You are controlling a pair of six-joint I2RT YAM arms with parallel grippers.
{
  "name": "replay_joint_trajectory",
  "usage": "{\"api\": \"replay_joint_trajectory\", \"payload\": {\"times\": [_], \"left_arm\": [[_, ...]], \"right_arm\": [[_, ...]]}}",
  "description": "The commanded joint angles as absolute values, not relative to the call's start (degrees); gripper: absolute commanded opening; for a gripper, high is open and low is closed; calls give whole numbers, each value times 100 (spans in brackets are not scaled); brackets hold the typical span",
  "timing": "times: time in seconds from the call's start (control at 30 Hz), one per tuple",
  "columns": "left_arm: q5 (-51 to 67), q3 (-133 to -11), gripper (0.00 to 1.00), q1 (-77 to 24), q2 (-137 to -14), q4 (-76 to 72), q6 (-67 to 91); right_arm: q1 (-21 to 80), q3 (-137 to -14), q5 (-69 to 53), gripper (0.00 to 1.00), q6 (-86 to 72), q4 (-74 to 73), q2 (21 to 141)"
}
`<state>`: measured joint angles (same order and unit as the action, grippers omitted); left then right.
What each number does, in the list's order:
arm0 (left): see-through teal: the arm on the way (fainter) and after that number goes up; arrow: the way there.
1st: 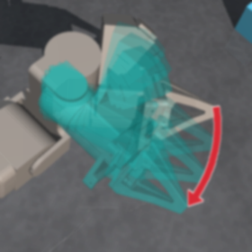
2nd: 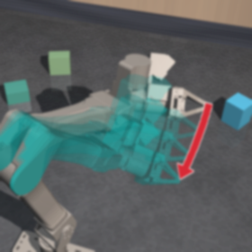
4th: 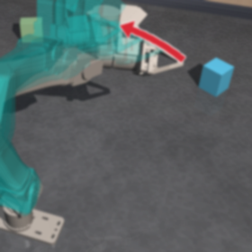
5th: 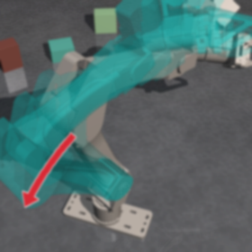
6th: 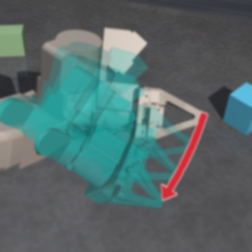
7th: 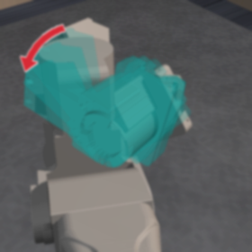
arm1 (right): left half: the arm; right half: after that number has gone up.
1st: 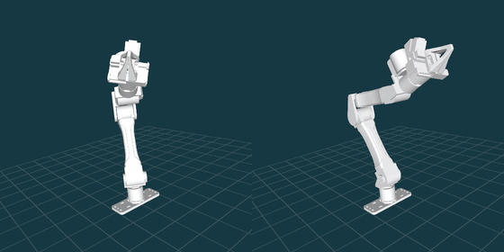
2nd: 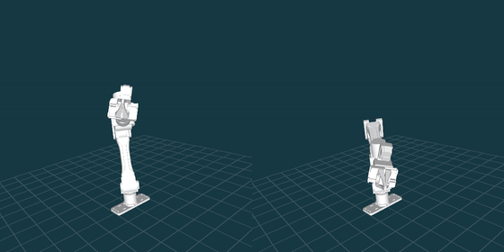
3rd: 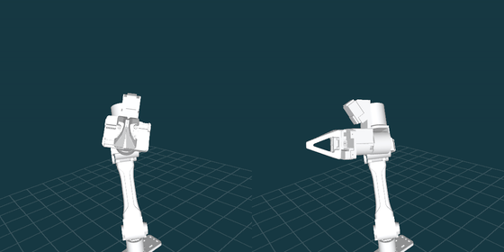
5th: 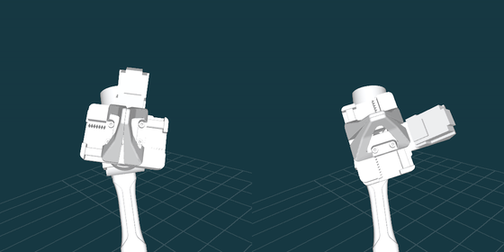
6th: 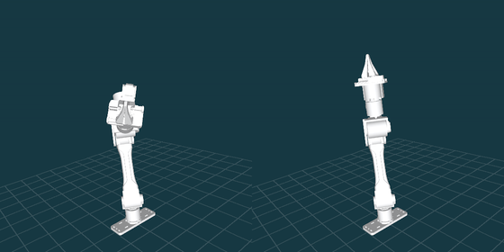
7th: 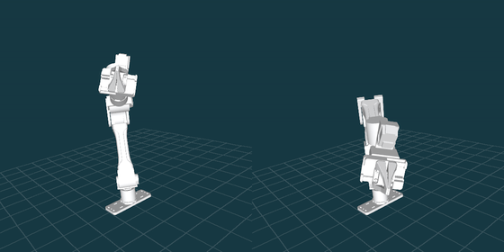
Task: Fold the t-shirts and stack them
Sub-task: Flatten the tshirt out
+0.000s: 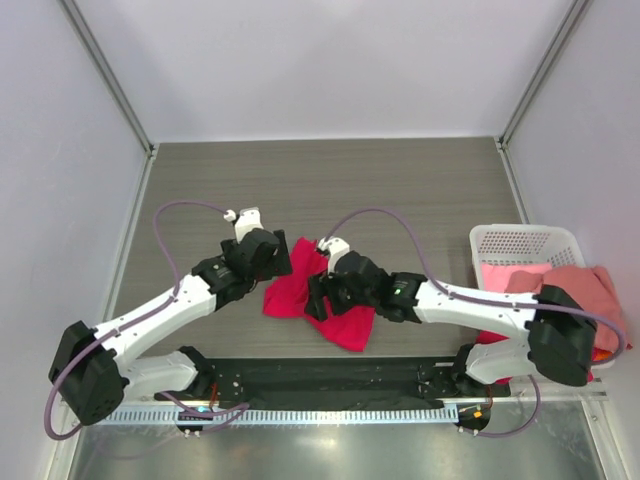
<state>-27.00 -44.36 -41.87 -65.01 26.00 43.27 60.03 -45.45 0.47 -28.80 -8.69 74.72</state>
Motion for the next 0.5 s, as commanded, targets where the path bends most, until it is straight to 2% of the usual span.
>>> {"api": "replay_joint_trajectory", "payload": {"times": [0.0, 0.03, 0.07, 0.1, 0.17, 0.2, 0.3, 0.33, 0.43, 0.47], "left_arm": [[-2216, -4649, 100, -4131, -6932, 2488, 4289], [-2145, -4649, 100, -4122, -6935, 2453, 4289], [-2066, -4702, 100, -4105, -7161, 2400, 4289], [-1883, -4746, 100, -4044, -7311, 2382, 4306], [-1723, -4877, 100, -3999, -7653, 2321, 4315], [-1679, -4921, 100, -3990, -7751, 2303, 4307], [-1644, -5010, 96, -3981, -8015, 2224, 4254], [-1626, -5001, 88, -3981, -8050, 2128, 4245], [-1512, -4948, 76, -3981, -8138, 1856, 4263], [-1468, -4931, 75, -3973, -8165, 1776, 4263]], "right_arm": [[6100, -4894, 465, 73, -2848, -448, 8004], [6100, -4939, 509, 68, -2848, -440, 8094], [6100, -4966, 753, 59, -2865, -457, 8156], [6100, -5018, 912, 30, -2891, -518, 8243], [6100, -5054, 1185, 5, -2962, -641, 8209], [6100, -4993, 1352, 1, -2988, -668, 8139], [6100, -4694, 1581, 1, -3129, -650, 7657], [6100, -4615, 1617, 1, -3155, -659, 7368], [6100, -4334, 1626, 1, -3208, -650, 7058], [6091, -4229, 1617, 1, -3243, -659, 6918]]}}
